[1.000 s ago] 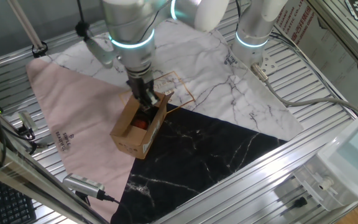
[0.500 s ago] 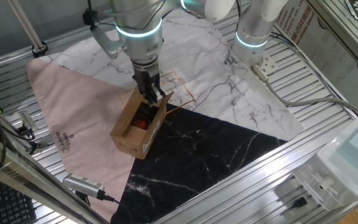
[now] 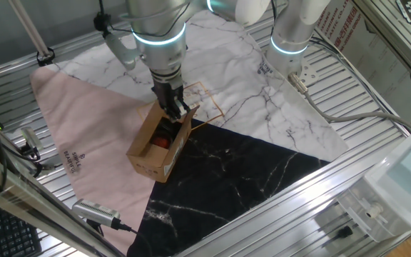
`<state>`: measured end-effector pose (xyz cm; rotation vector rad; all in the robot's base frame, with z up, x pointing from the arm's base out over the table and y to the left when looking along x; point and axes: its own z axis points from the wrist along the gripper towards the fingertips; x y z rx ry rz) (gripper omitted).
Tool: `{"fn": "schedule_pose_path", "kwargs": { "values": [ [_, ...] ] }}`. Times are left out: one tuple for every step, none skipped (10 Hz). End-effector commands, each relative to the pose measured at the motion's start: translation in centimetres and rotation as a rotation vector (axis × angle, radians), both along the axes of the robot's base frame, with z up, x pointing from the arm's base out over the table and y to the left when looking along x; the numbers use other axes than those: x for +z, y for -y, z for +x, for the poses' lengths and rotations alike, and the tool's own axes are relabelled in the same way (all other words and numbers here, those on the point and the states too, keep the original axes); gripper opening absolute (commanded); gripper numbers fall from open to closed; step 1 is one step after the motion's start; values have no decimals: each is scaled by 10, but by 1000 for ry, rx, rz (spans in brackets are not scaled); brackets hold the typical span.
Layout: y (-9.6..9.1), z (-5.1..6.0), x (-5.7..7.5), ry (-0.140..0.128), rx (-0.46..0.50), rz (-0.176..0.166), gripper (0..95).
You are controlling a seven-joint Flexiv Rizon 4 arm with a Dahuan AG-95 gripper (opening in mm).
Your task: Cover the box
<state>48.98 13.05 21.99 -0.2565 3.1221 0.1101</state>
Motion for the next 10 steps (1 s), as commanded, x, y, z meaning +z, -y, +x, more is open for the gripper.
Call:
{"fn": "schedule_pose_path", "kwargs": {
  "values": [
    [-1,2,0,8,37,-13,0],
    [-1,2,0,21,77,-31,0],
    [-1,2,0,32,136,-23,0],
    [-1,2,0,36,221,-14,0],
    [-1,2,0,31,269,6,0],
    [-1,2,0,21,314,8,0],
    [-1,2,0,20,321,11,0],
    [-1,2,0,18,331,11,0],
    [-1,2,0,10,335,8,0],
    [-1,2,0,6,327,10,0]
  ]
}}
